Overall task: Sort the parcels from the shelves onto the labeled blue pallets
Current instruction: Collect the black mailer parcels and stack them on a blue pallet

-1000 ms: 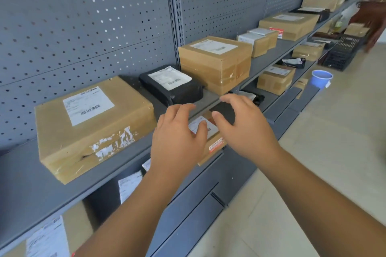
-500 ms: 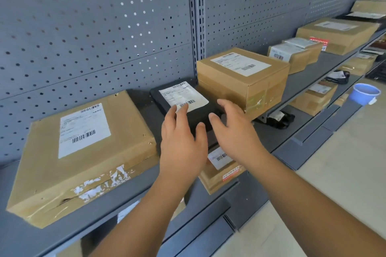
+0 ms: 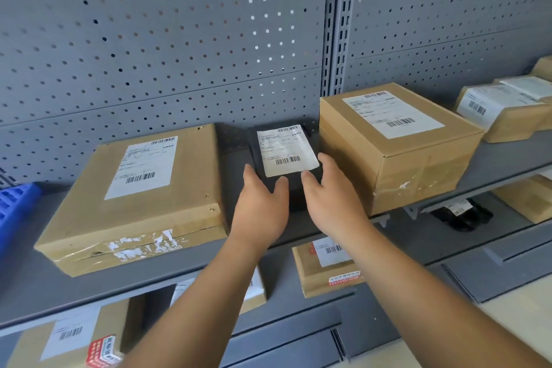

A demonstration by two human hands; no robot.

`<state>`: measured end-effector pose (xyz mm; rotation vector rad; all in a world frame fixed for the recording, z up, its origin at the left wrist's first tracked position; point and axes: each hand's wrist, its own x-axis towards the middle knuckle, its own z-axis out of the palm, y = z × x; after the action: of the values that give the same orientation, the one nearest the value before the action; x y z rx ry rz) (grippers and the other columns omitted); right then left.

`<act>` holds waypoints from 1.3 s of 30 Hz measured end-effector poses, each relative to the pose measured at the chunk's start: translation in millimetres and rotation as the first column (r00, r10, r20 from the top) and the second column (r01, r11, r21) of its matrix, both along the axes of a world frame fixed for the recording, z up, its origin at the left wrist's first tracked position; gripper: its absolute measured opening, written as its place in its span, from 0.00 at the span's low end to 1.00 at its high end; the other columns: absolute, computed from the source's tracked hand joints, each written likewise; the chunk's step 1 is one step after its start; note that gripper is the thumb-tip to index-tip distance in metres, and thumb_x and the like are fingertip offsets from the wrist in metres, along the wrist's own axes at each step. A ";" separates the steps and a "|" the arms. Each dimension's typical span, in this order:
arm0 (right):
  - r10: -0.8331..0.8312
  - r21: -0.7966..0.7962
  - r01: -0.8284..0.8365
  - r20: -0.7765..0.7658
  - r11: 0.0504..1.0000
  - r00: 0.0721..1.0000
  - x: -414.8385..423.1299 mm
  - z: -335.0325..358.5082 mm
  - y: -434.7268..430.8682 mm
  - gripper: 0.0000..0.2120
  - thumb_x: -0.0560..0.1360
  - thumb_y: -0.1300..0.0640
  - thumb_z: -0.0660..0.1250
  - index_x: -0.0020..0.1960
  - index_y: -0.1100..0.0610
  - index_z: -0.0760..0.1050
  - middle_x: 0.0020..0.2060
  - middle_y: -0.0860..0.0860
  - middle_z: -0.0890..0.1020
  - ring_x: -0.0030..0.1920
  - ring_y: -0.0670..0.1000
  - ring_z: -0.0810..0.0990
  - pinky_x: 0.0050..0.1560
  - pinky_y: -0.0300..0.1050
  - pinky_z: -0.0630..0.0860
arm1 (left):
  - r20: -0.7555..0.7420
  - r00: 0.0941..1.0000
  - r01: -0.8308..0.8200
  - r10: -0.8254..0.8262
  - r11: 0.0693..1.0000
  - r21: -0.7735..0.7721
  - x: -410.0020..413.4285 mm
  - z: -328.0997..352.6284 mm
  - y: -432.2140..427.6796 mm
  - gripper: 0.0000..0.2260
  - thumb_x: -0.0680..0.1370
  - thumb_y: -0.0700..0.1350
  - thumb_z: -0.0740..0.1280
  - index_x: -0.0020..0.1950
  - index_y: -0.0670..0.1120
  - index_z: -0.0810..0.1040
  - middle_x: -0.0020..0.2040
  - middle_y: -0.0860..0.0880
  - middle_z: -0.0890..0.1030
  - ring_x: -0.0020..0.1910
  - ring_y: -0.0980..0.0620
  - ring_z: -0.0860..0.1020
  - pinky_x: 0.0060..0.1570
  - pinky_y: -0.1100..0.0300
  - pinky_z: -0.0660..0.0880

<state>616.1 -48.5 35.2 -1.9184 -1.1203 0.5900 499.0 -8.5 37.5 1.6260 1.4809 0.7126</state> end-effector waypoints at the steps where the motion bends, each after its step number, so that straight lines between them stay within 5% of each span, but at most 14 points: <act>1: 0.001 -0.011 -0.001 -0.004 1.000 1.000 1.0 0.4 0.4 0.28 0.84 0.49 0.57 0.81 0.53 0.56 0.74 0.53 0.72 0.70 0.56 0.73 0.65 0.49 0.70 | -0.009 1.000 -0.012 0.012 1.000 -0.010 1.1 0.9 -0.3 0.32 0.84 0.52 0.61 0.83 0.43 0.53 0.52 0.53 0.76 0.48 0.52 0.75 0.48 0.60 0.68; 5: 0.003 -0.052 -0.004 -0.025 0.999 1.000 4.2 -0.1 1.0 0.26 0.84 0.50 0.58 0.80 0.55 0.61 0.72 0.52 0.74 0.68 0.55 0.74 0.60 0.46 0.70 | -0.016 1.000 -0.019 0.018 0.999 -0.039 3.0 0.2 0.4 0.18 0.84 0.53 0.61 0.70 0.45 0.72 0.44 0.57 0.77 0.40 0.60 0.74 0.35 0.68 0.66; 9: 0.016 -0.029 -0.018 -0.071 0.999 0.997 5.1 0.9 -1.6 0.22 0.82 0.50 0.60 0.75 0.52 0.67 0.64 0.50 0.79 0.61 0.54 0.78 0.57 0.47 0.75 | 0.025 0.999 -0.036 0.037 0.999 -0.024 1.8 3.7 -5.2 0.19 0.83 0.52 0.62 0.73 0.47 0.71 0.49 0.57 0.80 0.43 0.59 0.76 0.39 0.63 0.69; 15: 0.019 0.028 -0.016 -0.107 0.999 0.994 8.5 7.7 -14.4 0.22 0.80 0.49 0.62 0.74 0.49 0.70 0.63 0.46 0.80 0.59 0.51 0.79 0.58 0.50 0.76 | 0.088 0.993 -0.077 0.077 0.997 -0.009 6.0 9.1 -27.4 0.03 0.84 0.50 0.62 0.55 0.56 0.68 0.42 0.61 0.76 0.37 0.62 0.75 0.36 0.68 0.68; 19: 0.026 0.137 -0.003 -0.164 0.991 0.986 11.0 19.9 -28.9 0.15 0.81 0.52 0.63 0.67 0.45 0.72 0.55 0.40 0.81 0.55 0.48 0.79 0.54 0.46 0.73 | 0.178 0.980 -0.096 0.087 0.994 0.042 7.5 21.3 -41.4 0.09 0.83 0.49 0.63 0.45 0.62 0.69 0.42 0.64 0.79 0.37 0.71 0.77 0.36 0.73 0.69; 22: 0.061 0.211 -0.014 -0.220 0.977 0.974 13.1 29.2 -39.3 0.16 0.81 0.53 0.64 0.68 0.45 0.72 0.50 0.32 0.77 0.52 0.42 0.78 0.54 0.41 0.73 | 0.231 0.969 -0.106 0.085 0.991 0.082 7.3 30.5 -52.3 0.09 0.82 0.50 0.64 0.45 0.64 0.71 0.38 0.67 0.80 0.37 0.70 0.77 0.38 0.72 0.72; 25: 0.118 0.275 -0.044 -0.259 0.960 0.959 13.4 35.3 -48.4 0.16 0.80 0.53 0.66 0.67 0.45 0.74 0.53 0.34 0.81 0.53 0.35 0.79 0.48 0.32 0.73 | 0.268 0.961 -0.117 0.074 0.983 0.145 3.0 37.0 -61.8 0.06 0.82 0.50 0.65 0.53 0.63 0.76 0.43 0.70 0.83 0.43 0.69 0.80 0.43 0.72 0.74; 28: 0.151 0.311 -0.067 -0.256 0.948 0.955 7.8 38.7 -54.6 0.17 0.79 0.52 0.67 0.68 0.44 0.75 0.55 0.35 0.82 0.55 0.36 0.79 0.53 0.36 0.74 | 0.289 0.955 -0.129 0.070 0.973 0.189 -6.3 45.3 -72.5 0.08 0.82 0.50 0.66 0.58 0.63 0.76 0.48 0.70 0.84 0.49 0.68 0.81 0.47 0.73 0.74; 33: 0.207 0.349 -0.109 -0.257 0.931 0.944 -19.3 44.3 -59.1 0.20 0.78 0.51 0.69 0.69 0.45 0.74 0.57 0.36 0.82 0.57 0.38 0.79 0.60 0.42 0.76 | 0.319 0.942 -0.188 0.107 0.954 0.234 -36.6 53.0 -84.8 0.08 0.82 0.50 0.65 0.60 0.56 0.79 0.51 0.60 0.86 0.50 0.57 0.83 0.53 0.56 0.79; 39: 0.299 0.387 -0.192 -0.239 0.902 0.924 -76.9 49.9 -59.8 0.20 0.78 0.52 0.69 0.70 0.47 0.74 0.58 0.38 0.82 0.58 0.38 0.80 0.62 0.43 0.77 | 0.356 0.921 -0.252 0.157 0.938 0.239 -96.5 56.7 -96.6 0.10 0.82 0.49 0.66 0.63 0.58 0.78 0.52 0.63 0.85 0.52 0.63 0.82 0.54 0.62 0.77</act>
<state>539.2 -108.4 85.1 -1.3354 -1.1922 0.7283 402.4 -105.1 94.2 1.4688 1.3576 1.3014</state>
